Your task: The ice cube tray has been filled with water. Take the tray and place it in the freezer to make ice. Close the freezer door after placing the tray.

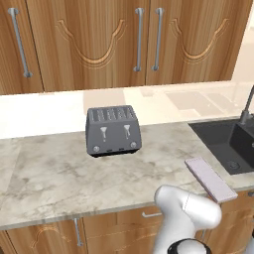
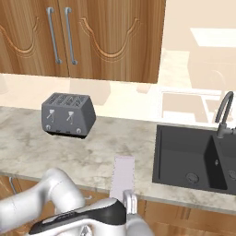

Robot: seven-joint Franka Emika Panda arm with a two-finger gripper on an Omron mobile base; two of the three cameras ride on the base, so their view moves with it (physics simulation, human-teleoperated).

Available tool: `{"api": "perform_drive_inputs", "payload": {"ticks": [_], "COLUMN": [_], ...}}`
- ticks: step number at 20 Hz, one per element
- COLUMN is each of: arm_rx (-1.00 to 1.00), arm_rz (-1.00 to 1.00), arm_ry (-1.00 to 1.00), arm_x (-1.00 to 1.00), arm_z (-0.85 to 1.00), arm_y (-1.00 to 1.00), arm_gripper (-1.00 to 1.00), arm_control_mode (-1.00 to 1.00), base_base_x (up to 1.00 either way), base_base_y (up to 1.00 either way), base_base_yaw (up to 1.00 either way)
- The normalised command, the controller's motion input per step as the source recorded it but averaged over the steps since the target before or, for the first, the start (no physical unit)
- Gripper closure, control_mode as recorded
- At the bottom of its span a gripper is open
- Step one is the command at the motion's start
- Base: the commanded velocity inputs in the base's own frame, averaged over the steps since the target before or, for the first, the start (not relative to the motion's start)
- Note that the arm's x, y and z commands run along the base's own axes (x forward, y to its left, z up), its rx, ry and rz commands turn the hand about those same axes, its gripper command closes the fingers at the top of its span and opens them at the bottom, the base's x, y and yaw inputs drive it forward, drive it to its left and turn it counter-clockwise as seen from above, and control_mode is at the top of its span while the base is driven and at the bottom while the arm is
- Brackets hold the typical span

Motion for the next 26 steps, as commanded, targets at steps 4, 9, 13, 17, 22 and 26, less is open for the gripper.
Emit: {"api": "perform_drive_inputs", "payload": {"ticks": [4, 9, 13, 17, 22, 26], "arm_rx": [0.24, 0.14, 0.01, -0.01, -0.04, -0.05], "arm_rz": [0.11, 0.17, 0.12, 0.01, 0.00, 0.00], "arm_ry": [0.00, 0.00, 0.00, -0.10, -0.12, -0.16], "arm_x": [0.41, 0.37, 0.13, 0.00, 0.00, 0.06], "arm_z": [-0.15, -0.28, -0.35, -0.19, -0.03, 0.00], "arm_y": [0.00, 0.11, 0.14, 0.07, 0.06, 0.16], "arm_gripper": [-1.00, -1.00, -1.00, -1.00, -1.00, -1.00], "arm_control_mode": [-1.00, -1.00, -1.00, -1.00, -1.00, -1.00], "base_base_x": [0.00, 0.00, 0.00, 0.00, 0.00, 0.00], "base_base_y": [0.00, 0.00, 0.00, 0.00, 0.00, 0.00], "base_base_yaw": [0.00, 0.00, 0.00, 0.00, 0.00, 0.00]}}
